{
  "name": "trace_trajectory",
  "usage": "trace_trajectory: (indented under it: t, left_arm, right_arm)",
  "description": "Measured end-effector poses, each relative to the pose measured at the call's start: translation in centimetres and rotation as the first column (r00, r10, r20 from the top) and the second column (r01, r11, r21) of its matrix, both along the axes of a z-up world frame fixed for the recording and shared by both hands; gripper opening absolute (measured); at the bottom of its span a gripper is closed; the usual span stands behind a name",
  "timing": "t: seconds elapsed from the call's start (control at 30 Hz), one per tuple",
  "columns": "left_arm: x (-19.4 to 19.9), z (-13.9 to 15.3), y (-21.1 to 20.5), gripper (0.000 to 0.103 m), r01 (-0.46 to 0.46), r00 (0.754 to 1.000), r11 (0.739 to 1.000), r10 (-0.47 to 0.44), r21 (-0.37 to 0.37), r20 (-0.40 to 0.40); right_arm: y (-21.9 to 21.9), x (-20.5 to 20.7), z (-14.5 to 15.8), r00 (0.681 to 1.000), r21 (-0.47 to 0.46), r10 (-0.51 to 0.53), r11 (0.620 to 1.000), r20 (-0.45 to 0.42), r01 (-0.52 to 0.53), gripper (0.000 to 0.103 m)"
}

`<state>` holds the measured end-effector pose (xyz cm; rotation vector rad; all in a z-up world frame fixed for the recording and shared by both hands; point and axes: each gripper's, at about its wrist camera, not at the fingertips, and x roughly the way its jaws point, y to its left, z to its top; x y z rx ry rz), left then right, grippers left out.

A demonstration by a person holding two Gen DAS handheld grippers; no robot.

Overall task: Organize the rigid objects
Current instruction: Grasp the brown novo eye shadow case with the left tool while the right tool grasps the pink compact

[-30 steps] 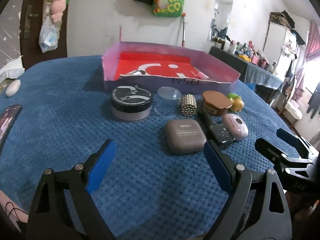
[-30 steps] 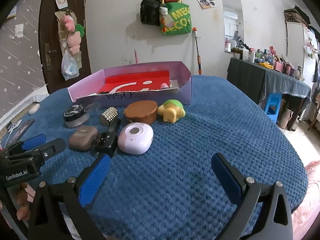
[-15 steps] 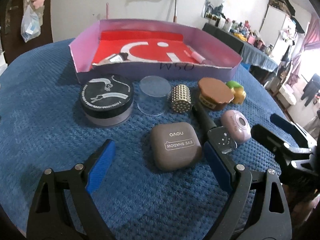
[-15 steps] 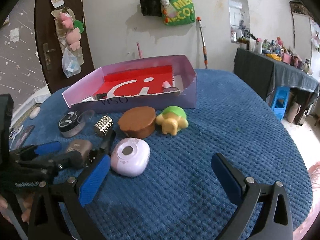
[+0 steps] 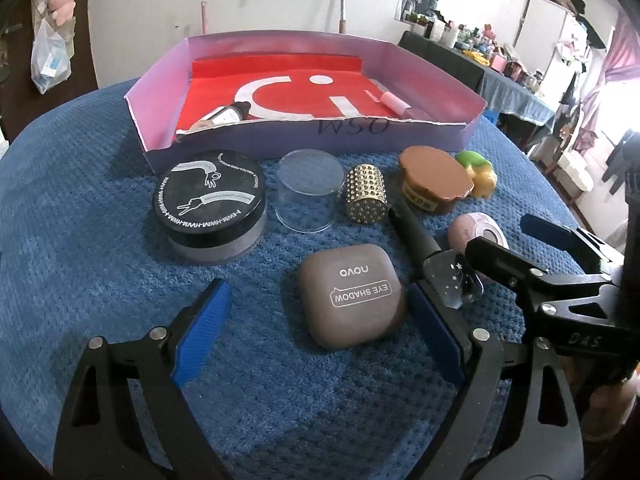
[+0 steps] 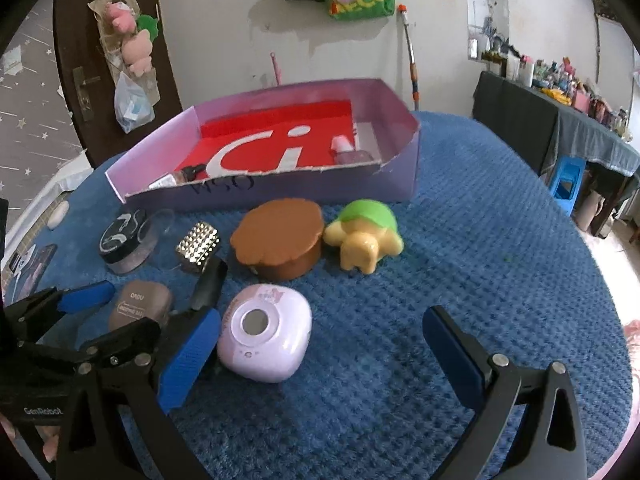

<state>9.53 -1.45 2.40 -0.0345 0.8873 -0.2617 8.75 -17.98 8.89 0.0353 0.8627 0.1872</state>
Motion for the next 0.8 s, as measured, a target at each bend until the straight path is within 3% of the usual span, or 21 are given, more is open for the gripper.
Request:
trace_trajectory:
  t: [0.4,0.67,0.8]
  left_arm:
    - [-0.6,0.2,0.8,0.092,0.003,1.000,0.999,-0.003,0.040,0.008]
    - [-0.1,0.1,0.5,0.091,-0.004,1.000,0.999,0.004,0.047,0.008]
    - [0.4,-0.1,0.4,0.091,-0.002,1.000,0.999,0.002,0.044,0.006]
  right_arm:
    - [-0.4,-1.0,0.8,0.999,-0.079,-0.007,0.997,0.046,0.010,0.103]
    - [-0.9,-0.8,0.2,0.999,0.000,0.034,0.999,0.004,-0.034,0.103]
    - [-0.7,-0.5,-0.1,0.999,-0.005,0.035,0.999,-0.001,-0.035,0.103]
